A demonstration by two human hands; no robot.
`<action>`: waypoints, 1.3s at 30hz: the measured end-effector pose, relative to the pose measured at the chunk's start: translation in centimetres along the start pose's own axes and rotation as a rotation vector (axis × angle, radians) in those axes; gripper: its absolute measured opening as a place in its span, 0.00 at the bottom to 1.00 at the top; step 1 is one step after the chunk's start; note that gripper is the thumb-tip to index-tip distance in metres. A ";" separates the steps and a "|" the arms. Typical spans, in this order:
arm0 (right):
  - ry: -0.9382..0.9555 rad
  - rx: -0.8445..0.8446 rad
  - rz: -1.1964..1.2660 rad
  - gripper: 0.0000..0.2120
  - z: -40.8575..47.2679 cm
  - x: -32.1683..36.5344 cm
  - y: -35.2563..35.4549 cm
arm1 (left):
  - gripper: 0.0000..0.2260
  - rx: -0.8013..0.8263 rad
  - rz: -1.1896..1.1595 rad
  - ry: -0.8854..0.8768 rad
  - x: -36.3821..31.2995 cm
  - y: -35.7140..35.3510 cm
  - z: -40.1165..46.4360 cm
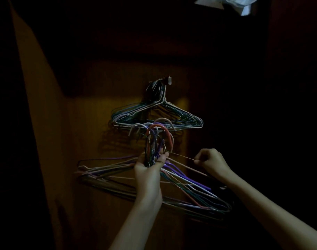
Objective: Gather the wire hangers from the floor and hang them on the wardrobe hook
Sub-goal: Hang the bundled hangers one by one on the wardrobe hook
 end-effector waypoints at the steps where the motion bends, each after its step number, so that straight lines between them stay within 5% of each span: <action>1: -0.002 -0.002 0.002 0.04 -0.1 0.0 0.2 | 0.17 -0.012 -0.015 -0.008 0.0 -0.1 -0.7; 4: -0.006 0.001 0.018 0.01 -0.5 -0.5 0.5 | 0.12 -0.050 -0.036 -0.062 -0.3 -0.5 -3.0; 14: -0.072 -0.025 0.103 0.10 -4.9 -7.6 6.0 | 0.18 -0.125 -0.028 -0.179 -0.7 -3.4 -9.0; 22: -0.041 -0.064 0.297 0.07 -6.6 -8.9 9.3 | 0.18 -0.156 0.022 -0.173 0.2 -4.3 -12.8; 34: 0.122 -0.170 0.311 0.04 -3.6 -3.6 8.4 | 0.15 -0.183 0.044 -0.214 -0.4 -3.4 -8.0; 39: 0.154 -0.336 0.150 0.04 -1.0 -2.8 7.9 | 0.16 -0.143 0.029 -0.186 -0.6 -2.9 -3.9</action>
Point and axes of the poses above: each hand's wrist, its own z-axis towards the middle knuckle, its own y-axis out of the back of the hand, x = y × z, the point moved 6 cm from there along z, towards the middle knuckle, and after that the axes turned 13 degrees about -z, right-handed, at the moved point
